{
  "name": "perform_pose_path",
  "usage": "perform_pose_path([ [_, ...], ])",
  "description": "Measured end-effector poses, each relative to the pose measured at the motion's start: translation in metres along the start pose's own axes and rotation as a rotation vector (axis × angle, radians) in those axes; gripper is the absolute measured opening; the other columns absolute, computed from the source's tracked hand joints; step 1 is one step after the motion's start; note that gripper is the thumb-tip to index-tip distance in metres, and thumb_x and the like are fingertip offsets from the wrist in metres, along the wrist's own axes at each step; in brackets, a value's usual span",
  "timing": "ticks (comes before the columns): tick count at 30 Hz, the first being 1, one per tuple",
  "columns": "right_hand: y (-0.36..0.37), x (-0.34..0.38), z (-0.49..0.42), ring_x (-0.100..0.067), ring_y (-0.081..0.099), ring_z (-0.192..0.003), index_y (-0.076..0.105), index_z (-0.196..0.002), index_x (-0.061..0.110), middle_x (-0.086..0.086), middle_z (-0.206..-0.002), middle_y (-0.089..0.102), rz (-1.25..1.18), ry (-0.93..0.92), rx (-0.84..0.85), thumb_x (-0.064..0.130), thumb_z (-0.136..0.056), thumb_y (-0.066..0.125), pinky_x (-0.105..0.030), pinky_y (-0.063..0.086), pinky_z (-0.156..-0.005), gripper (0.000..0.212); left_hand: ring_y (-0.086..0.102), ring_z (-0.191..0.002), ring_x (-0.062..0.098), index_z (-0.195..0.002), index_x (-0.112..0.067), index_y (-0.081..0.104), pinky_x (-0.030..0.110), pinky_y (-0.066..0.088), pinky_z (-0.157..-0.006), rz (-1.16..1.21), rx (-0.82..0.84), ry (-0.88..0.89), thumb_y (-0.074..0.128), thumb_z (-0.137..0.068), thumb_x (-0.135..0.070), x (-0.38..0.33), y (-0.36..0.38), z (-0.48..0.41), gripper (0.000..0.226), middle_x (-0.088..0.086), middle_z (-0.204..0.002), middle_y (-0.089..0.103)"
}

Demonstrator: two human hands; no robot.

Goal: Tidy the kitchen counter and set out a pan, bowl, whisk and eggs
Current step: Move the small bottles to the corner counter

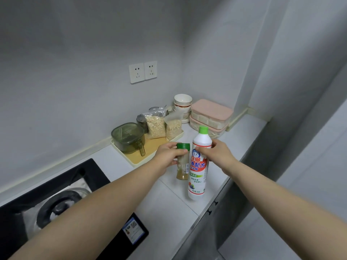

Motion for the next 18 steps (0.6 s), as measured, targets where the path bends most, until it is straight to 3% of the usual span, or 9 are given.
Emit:
perform_pose_path([
  [3,-0.01,-0.005,-0.044,-0.013,0.066,-0.082,0.061,-0.107,0.011,-0.002,-0.097,0.068,0.047,-0.014,-0.008,0.025,-0.077,0.076,-0.025,0.052,-0.068,0.036,0.063,-0.085,0.018,-0.115,-0.01,0.06,0.037,0.054,-0.086,-0.038,-0.051,-0.002,0.073,-0.079,-0.004,-0.006,0.008,-0.033,0.039,0.005,-0.098,0.066],
  [7,-0.025,-0.011,-0.103,-0.018,0.067,-0.085,0.062,-0.099,0.012,-0.003,-0.095,0.069,0.117,-0.032,-0.051,0.023,-0.074,0.076,-0.036,0.056,-0.08,0.031,0.062,-0.08,0.014,-0.113,-0.012,0.06,0.026,0.055,-0.068,-0.088,-0.128,0.027,0.073,-0.078,-0.002,-0.017,0.016,-0.073,0.039,0.005,-0.099,0.065],
  [10,-0.035,-0.015,-0.155,-0.02,0.064,-0.088,0.053,-0.103,0.013,-0.001,-0.095,0.064,0.149,-0.037,-0.071,0.025,-0.071,0.079,-0.036,0.054,-0.079,0.042,0.062,-0.085,0.018,-0.117,-0.008,0.058,0.035,0.057,-0.078,-0.133,-0.209,0.073,0.074,-0.076,0.001,-0.027,0.024,-0.109,0.045,0.003,-0.092,0.062],
  [13,-0.038,-0.017,-0.199,-0.021,0.06,-0.089,0.049,-0.111,0.012,-0.002,-0.1,0.061,0.146,-0.065,-0.091,0.021,-0.072,0.078,-0.034,0.05,-0.076,0.049,0.062,-0.098,0.022,-0.12,-0.009,0.059,0.041,0.054,-0.089,-0.261,-0.292,0.14,0.079,-0.072,-0.003,-0.036,0.027,-0.141,0.052,0.006,-0.102,0.062],
  [18,-0.032,-0.015,-0.256,-0.02,0.054,-0.086,0.048,-0.115,0.01,-0.001,-0.096,0.056,0.18,-0.113,-0.092,0.021,-0.075,0.076,-0.03,0.042,-0.072,0.049,0.056,-0.094,0.015,-0.117,-0.008,0.062,0.029,0.05,-0.089,-0.37,-0.385,0.214,0.081,-0.068,-0.003,-0.046,0.025,-0.181,0.053,0.002,-0.102,0.059],
])
Point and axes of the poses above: each hand's wrist, its own z-axis away from the middle knuckle, its own y-axis out of the palm, x = y × z, the point moved 2 cm from there along -z, towards the middle knuckle
